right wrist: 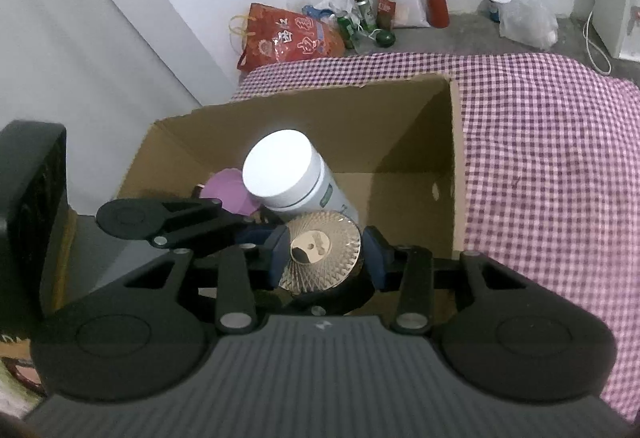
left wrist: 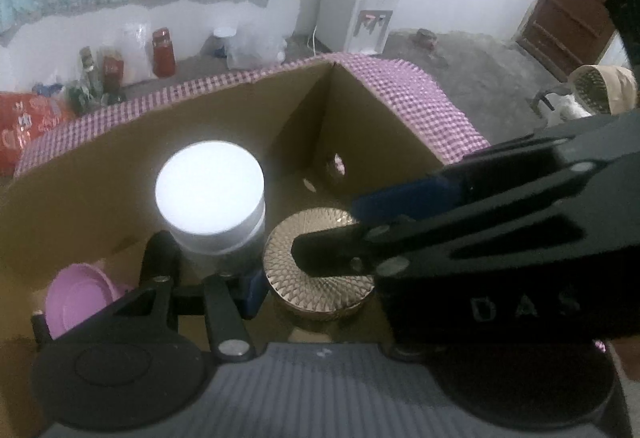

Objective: Organize rigid objects
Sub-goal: 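Carry the gold-lidded jar with the right gripper into the box, release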

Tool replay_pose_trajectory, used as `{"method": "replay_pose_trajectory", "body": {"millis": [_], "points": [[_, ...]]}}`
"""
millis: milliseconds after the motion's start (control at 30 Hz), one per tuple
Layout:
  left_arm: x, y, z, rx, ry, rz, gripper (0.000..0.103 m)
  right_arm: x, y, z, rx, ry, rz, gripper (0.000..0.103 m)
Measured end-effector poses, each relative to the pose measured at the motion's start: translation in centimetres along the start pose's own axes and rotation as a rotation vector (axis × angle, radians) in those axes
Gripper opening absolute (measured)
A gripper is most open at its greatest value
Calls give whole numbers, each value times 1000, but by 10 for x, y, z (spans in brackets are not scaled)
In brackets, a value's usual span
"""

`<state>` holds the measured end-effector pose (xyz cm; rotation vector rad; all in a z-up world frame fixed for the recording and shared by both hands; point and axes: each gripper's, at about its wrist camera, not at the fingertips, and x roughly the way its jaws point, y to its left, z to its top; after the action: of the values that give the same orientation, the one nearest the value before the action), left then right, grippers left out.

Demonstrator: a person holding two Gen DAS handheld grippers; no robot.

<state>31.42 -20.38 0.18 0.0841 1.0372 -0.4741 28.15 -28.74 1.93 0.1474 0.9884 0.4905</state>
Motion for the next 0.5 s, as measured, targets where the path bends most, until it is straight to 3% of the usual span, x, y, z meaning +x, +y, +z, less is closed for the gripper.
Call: {"method": "replay_pose_trajectory", "body": {"millis": [167, 367, 500], "points": [[4, 4, 1, -30, 34, -12, 58, 0, -1, 1, -25, -10, -7, 38], [-11, 1, 0, -32, -9, 2, 63, -8, -8, -5, 12, -45, 29, 39], [-46, 2, -9, -38, -65, 1, 74, -35, -6, -16, 35, -115, 60, 39]]}}
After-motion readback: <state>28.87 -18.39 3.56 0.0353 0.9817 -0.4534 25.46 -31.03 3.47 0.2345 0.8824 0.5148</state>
